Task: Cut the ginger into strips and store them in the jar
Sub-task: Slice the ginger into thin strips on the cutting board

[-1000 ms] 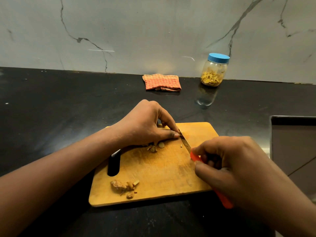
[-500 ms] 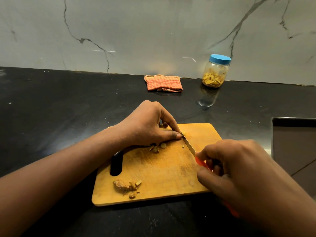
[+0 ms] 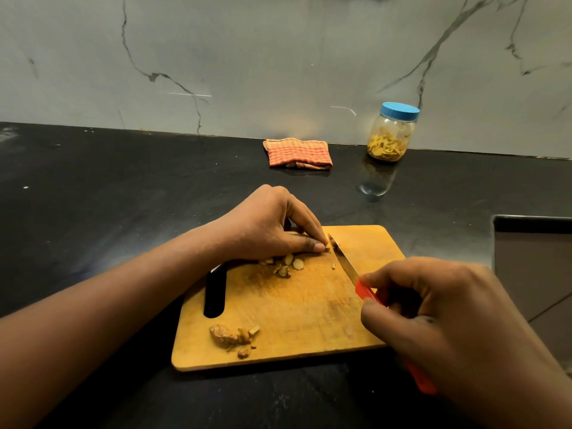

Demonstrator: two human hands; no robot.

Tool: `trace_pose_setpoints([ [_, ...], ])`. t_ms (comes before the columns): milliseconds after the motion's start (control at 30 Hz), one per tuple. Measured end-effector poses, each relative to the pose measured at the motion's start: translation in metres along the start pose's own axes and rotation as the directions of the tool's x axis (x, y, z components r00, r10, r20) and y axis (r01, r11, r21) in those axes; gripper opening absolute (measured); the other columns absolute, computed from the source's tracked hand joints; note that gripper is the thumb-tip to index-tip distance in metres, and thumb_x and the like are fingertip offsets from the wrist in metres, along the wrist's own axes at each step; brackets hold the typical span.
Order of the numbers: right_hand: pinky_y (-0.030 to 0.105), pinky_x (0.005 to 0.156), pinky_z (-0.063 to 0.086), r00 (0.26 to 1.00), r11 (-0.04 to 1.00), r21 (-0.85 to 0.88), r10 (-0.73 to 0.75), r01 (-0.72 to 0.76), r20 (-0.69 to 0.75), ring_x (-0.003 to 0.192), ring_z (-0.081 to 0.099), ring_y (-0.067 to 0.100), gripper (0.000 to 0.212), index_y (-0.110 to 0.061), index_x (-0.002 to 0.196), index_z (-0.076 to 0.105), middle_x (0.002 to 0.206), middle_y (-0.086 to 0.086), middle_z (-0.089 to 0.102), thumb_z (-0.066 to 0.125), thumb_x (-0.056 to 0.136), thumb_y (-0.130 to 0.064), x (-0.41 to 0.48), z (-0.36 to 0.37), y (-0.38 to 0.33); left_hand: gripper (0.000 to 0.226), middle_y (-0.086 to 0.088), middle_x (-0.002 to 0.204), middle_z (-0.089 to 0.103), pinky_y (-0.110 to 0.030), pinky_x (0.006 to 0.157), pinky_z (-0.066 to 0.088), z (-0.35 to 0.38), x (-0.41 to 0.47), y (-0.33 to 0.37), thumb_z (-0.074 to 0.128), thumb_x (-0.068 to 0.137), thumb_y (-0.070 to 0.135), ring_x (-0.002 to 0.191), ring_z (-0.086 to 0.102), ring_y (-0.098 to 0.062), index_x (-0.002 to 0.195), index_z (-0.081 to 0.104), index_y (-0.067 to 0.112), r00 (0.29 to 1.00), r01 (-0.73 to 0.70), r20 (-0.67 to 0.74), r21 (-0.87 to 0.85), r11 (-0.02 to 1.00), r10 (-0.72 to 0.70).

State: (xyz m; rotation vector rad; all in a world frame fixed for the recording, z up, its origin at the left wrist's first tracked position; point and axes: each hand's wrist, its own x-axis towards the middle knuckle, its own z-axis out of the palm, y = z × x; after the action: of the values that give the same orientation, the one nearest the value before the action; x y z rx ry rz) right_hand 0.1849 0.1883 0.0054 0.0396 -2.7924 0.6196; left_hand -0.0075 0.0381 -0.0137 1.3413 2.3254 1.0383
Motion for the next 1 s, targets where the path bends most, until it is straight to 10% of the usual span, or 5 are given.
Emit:
trace_pose_setpoints([
  [1000, 0.004, 0.066, 0.042, 1.000, 0.998, 0.059, 0.006, -0.008, 0.024, 0.085, 0.055, -0.008, 0.033, -0.028, 0.093, 0.074, 0.063, -0.011, 0.060, 0.059, 0.068, -0.044, 0.006, -0.001, -0.011, 0.019, 0.023, 0.110, 0.065, -0.028, 0.088, 0.053, -0.007, 0.001, -0.003, 0.069, 0.089, 0.033, 0.106, 0.057, 0.003, 0.107, 0.077, 0.032, 0.977, -0.182, 0.152, 0.231, 0.956, 0.149],
])
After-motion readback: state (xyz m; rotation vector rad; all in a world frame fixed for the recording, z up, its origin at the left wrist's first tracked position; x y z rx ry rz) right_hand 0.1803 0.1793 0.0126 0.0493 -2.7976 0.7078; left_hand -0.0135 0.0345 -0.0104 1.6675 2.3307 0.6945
